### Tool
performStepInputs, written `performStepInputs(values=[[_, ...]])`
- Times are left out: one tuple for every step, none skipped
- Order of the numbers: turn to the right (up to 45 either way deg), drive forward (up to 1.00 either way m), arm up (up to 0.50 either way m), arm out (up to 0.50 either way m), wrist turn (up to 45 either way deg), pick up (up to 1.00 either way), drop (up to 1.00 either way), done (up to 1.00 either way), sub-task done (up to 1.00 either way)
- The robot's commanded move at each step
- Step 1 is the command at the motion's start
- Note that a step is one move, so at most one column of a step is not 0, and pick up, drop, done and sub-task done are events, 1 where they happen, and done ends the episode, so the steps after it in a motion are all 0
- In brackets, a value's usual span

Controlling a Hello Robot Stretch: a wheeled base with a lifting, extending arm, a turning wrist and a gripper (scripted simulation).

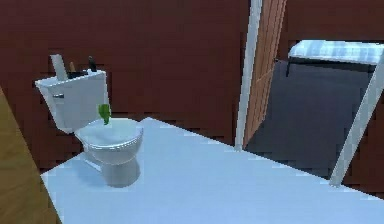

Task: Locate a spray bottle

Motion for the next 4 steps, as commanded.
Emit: performStepInputs(values=[[0.0, 0.6, 0.0, 0.0, 0.0, 0.0, 0.0, 0.0, 0.0], [-45.0, 0.0, 0.0, 0.0, 0.0, 0.0, 0.0, 0.0, 0.0], [-3.0, 0.0, 0.0, 0.0, 0.0, 0.0, 0.0, 0.0, 0.0], [45.0, 0.0, 0.0, 0.0, 0.0, 0.0, 0.0, 0.0, 0.0]])
